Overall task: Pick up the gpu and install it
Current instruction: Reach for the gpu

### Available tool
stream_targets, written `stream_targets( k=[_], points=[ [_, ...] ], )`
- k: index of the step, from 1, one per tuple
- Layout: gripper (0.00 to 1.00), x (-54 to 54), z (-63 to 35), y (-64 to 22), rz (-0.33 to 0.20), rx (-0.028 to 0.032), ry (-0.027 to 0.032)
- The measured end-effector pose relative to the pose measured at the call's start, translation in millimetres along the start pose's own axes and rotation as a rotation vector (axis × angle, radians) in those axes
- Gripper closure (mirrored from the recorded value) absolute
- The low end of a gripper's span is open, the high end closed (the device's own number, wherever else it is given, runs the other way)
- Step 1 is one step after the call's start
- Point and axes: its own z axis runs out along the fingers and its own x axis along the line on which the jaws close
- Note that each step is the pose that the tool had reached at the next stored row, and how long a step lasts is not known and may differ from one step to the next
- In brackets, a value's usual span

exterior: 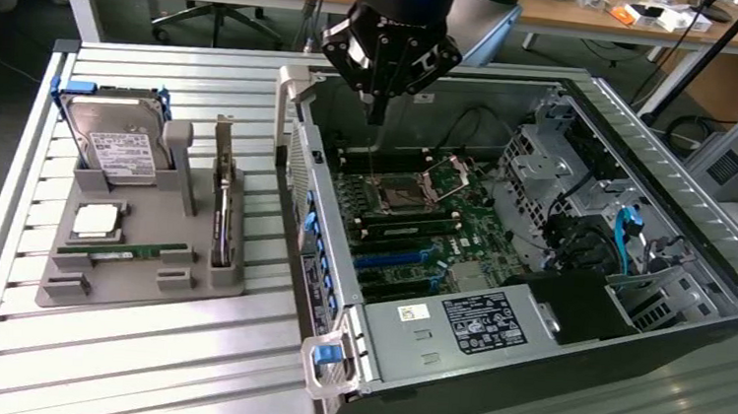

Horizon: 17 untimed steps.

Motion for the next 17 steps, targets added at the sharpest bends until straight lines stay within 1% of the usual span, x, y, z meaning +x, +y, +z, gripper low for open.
stream_targets(
  k=[17],
  points=[
    [0.89, 4.2, -0.1, -0.3, 0.0, -0.0001, 0.0]
  ],
)
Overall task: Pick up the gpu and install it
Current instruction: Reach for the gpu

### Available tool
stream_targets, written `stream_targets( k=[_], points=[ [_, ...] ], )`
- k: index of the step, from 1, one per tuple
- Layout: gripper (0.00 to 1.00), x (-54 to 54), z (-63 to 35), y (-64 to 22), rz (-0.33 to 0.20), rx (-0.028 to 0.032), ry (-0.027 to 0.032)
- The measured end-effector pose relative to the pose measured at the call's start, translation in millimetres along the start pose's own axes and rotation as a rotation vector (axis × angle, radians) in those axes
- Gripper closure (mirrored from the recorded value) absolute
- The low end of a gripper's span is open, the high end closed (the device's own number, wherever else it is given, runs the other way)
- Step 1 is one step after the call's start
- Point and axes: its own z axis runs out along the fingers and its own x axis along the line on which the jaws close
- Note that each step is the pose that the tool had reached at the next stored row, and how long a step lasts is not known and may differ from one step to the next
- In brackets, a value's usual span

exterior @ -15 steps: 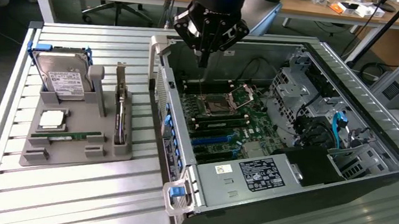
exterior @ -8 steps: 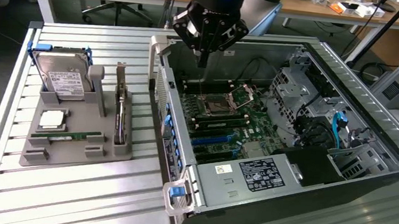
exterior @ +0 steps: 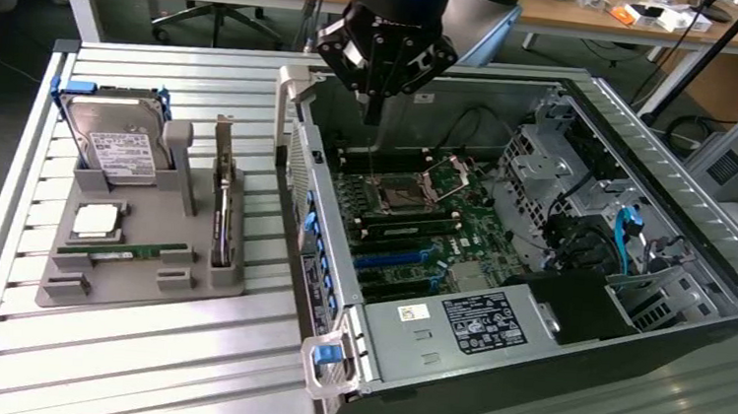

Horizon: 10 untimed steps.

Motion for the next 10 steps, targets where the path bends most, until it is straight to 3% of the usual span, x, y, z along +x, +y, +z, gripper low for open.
stream_targets(
  k=[10],
  points=[
    [0.89, 2.1, -0.1, -0.1, 0.0, 0.0, 0.0]
  ],
)
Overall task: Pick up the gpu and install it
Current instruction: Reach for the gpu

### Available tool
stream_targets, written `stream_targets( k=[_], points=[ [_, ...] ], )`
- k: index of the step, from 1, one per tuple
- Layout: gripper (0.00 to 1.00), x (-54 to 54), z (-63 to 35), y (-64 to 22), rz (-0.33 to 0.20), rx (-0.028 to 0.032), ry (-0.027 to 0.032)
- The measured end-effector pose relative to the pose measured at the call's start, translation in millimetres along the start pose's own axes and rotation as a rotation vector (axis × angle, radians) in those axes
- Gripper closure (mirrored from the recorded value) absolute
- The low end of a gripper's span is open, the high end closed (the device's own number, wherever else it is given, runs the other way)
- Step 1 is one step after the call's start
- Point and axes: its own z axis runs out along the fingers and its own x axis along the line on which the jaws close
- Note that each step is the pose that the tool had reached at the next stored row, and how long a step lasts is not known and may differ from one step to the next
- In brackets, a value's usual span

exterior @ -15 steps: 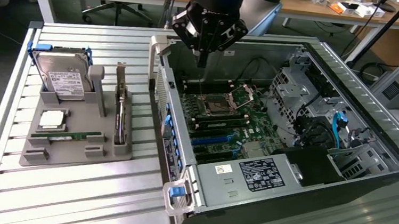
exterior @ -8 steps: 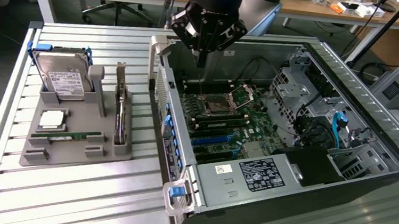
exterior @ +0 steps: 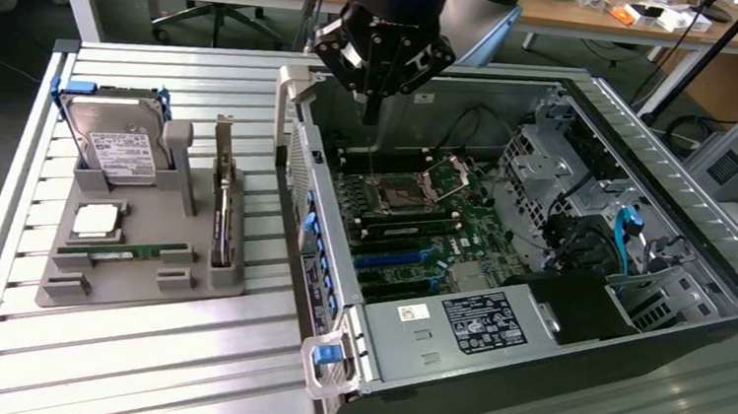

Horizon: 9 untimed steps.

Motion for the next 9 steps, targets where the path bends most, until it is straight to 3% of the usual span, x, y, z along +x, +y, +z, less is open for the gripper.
stream_targets(
  k=[9],
  points=[
    [0.89, 2.3, -0.1, -0.2, 0.0, 0.0, 0.0]
  ],
)
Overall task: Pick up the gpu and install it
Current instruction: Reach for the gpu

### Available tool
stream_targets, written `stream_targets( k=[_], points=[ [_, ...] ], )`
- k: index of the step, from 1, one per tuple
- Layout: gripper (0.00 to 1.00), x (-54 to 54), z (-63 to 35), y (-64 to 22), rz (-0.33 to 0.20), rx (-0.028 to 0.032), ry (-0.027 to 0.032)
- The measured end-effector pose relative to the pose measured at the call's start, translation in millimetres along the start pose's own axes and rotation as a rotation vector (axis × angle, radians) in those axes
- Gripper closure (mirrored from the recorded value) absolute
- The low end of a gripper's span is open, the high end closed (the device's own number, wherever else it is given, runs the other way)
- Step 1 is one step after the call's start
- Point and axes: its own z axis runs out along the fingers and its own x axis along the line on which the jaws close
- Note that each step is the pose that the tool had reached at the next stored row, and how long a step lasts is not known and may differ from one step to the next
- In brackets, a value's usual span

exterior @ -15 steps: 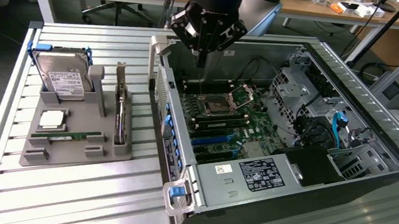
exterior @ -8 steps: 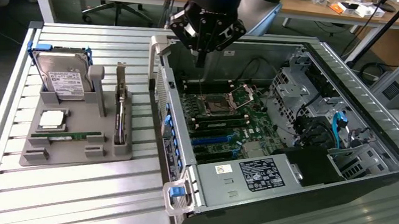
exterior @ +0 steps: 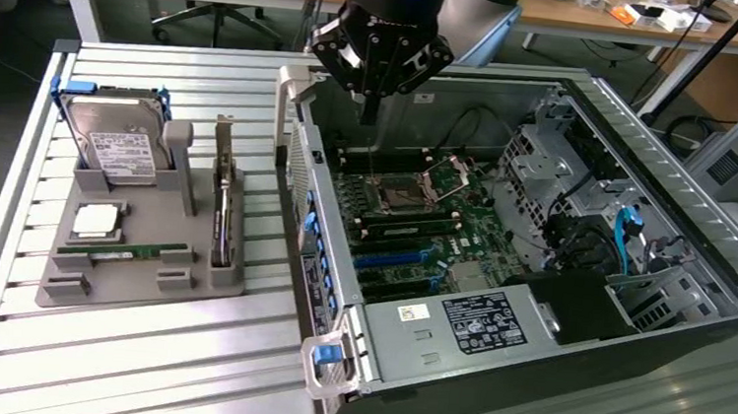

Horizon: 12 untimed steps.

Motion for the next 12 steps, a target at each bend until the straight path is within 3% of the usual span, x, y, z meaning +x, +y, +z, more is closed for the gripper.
stream_targets(
  k=[12],
  points=[
    [0.89, 3.8, -0.1, -0.3, 0.0, 0.0, 0.0]
  ],
)
